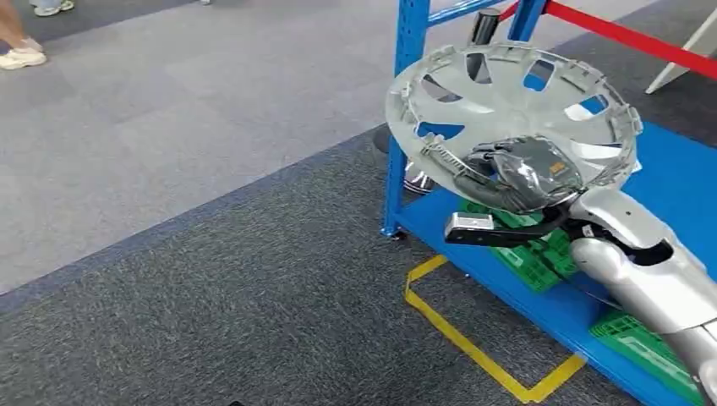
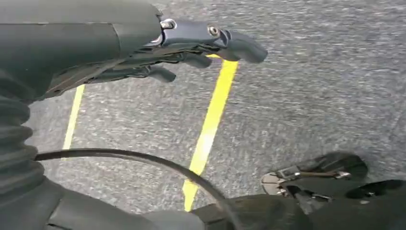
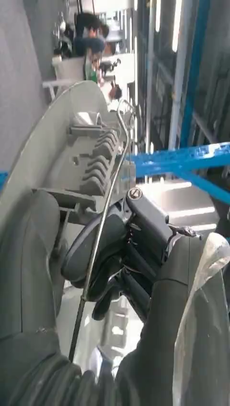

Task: Take the parts from the cabinet and place them on the table.

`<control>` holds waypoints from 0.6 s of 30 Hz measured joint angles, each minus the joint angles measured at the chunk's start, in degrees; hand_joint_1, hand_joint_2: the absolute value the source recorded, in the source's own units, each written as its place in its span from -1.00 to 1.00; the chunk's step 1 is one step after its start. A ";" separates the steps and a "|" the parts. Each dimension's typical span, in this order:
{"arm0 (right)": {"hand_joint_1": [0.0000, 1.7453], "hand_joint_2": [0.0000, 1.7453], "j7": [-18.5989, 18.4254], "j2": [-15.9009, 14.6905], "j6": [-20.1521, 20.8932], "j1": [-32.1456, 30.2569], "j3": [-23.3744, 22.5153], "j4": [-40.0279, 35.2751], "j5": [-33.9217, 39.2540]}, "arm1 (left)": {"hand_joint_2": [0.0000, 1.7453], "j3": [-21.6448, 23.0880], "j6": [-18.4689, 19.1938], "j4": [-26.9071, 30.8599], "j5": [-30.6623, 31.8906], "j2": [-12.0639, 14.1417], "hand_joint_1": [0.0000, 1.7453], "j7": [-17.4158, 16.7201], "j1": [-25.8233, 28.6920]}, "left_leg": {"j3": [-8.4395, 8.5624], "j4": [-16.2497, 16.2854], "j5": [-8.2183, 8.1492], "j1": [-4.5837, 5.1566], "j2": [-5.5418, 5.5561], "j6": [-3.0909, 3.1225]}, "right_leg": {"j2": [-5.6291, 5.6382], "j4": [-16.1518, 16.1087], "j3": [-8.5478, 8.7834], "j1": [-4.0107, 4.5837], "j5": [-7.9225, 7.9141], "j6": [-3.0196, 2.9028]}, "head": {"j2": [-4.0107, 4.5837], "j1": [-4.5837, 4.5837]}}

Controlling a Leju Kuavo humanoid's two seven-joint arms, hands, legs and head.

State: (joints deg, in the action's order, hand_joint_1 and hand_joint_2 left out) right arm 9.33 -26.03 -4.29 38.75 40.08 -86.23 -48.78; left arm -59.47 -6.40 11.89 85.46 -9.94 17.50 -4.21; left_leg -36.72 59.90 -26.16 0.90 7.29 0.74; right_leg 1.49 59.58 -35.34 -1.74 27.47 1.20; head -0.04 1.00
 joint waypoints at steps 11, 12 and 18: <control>1.00 1.00 0.50 9.49 0.79 7.80 3.52 7.72 -0.79 | 1.00 -1.62 0.48 0.00 -0.72 1.35 -1.00 1.07 -0.34 | 0.07 -0.79 1.39 0.91 -11.62 -0.35 | -7.44 0.01 1.59 1.28 1.59 -0.49 | 0.00 0.59; 1.00 1.00 0.48 9.55 0.81 8.01 3.78 8.06 -0.79 | 1.00 -1.64 0.48 0.00 -0.72 1.35 -1.00 1.07 -0.41 | -0.26 -0.62 1.30 0.92 -11.20 -0.09 | -8.15 -0.05 1.62 1.32 1.63 -0.33 | 0.00 0.44; 1.00 1.00 0.50 11.06 0.90 9.10 5.10 8.87 -0.68 | 1.00 -2.05 0.61 0.00 -0.77 1.42 -1.00 0.99 -0.29 | 0.73 -1.99 1.75 0.26 -7.11 1.56 | -2.20 8.82 -2.29 0.68 6.66 0.52 | 0.02 0.05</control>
State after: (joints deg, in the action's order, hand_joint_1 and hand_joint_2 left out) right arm 9.84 -14.97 -3.39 47.86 45.18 -77.35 -49.46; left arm -61.53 -5.79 11.89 84.70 -8.52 18.49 -4.50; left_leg -35.98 57.90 -24.41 1.16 0.18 2.30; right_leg -0.70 68.40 -37.64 -1.07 34.13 1.72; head -0.02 1.05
